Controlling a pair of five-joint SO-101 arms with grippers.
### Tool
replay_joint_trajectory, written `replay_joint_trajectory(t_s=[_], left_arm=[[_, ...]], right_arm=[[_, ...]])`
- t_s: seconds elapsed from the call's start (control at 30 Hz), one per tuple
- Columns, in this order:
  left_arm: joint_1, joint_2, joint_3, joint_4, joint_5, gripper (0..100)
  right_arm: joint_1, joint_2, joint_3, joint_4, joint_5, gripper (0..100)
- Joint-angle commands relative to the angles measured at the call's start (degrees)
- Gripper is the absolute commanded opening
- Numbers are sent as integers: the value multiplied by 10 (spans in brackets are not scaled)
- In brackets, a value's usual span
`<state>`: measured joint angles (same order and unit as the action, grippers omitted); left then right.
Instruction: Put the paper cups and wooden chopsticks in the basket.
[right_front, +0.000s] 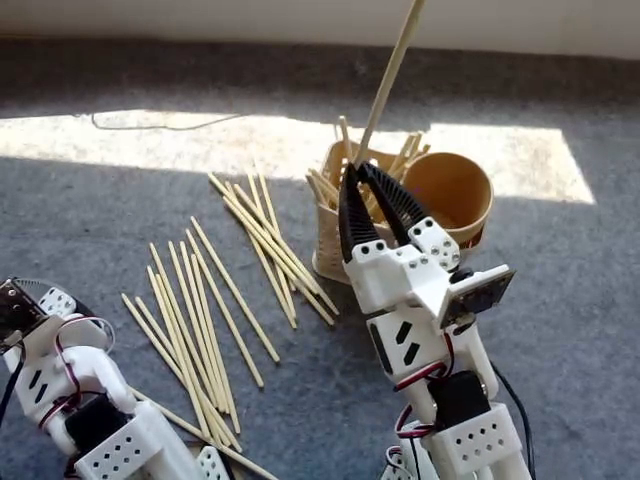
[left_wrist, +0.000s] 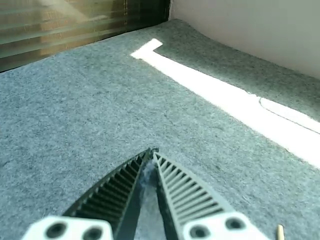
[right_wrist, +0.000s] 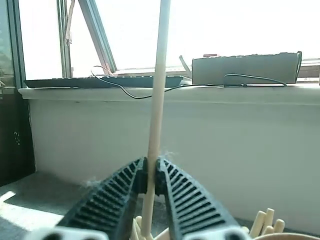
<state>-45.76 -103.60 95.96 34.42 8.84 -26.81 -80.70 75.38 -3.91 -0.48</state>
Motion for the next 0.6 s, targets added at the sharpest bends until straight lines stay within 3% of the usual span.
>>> replay_joint_trajectory(t_s=[0.0, 0.23, 0.57], left_arm=[[14, -4, 8, -9, 1, 18], [14, -4, 8, -9, 1, 18], [14, -4, 8, -9, 1, 18]], right_arm=[[29, 57, -5, -40, 0, 5], [60, 196, -5, -102, 0, 5], [60, 223, -2, -104, 1, 18]])
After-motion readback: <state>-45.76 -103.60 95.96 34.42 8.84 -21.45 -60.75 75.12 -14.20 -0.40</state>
